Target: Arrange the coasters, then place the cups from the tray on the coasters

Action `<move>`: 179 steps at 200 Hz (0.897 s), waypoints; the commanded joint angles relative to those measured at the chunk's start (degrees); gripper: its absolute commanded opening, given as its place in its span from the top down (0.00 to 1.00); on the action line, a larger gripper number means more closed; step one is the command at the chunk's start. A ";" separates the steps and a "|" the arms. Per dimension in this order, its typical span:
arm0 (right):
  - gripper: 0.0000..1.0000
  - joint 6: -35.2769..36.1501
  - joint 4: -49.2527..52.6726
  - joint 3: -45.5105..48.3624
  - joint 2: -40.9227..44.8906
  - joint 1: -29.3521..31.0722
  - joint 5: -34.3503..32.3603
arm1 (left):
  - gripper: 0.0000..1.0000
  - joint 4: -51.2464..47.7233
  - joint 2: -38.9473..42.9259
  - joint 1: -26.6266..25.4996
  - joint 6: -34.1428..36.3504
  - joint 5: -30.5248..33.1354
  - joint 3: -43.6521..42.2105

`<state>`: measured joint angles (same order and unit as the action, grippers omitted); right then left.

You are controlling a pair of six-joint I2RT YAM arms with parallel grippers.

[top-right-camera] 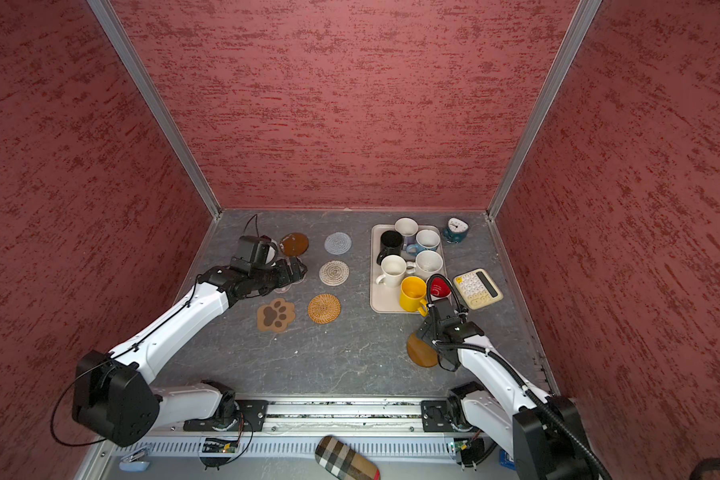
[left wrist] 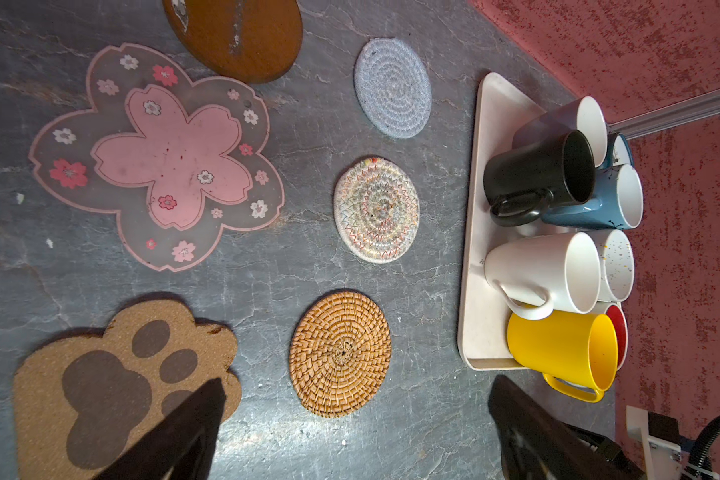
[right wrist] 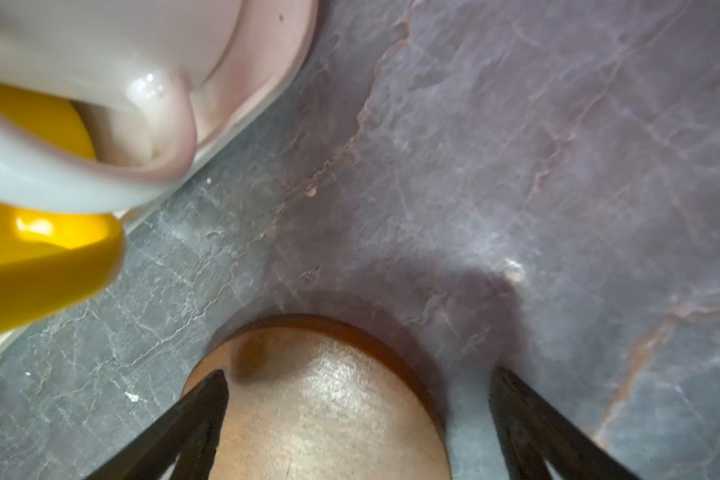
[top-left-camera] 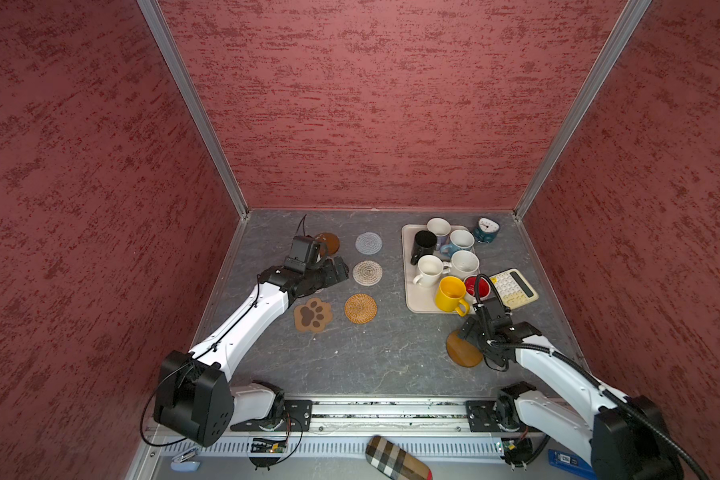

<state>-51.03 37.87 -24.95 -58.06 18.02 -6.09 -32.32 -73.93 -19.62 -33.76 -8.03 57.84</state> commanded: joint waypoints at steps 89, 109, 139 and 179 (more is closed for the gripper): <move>0.01 -7.57 0.88 -3.35 -3.22 14.25 2.07 | 0.00 1.89 0.11 1.27 0.71 -1.64 -1.21; 0.01 -8.20 -0.58 -4.84 -5.47 16.68 1.87 | 0.00 1.71 0.10 1.31 0.71 -1.53 -1.08; 0.01 -6.81 -2.27 -7.24 -10.10 19.05 0.96 | 0.00 1.21 0.41 1.60 0.90 -1.33 -1.13; 0.01 -2.65 -4.78 -10.47 -15.80 21.44 0.73 | 0.00 0.60 1.83 2.68 1.15 -1.48 -2.02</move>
<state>-55.81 36.03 -33.01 -71.31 37.89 -4.80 -31.68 -73.89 -17.93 -33.63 -9.08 56.95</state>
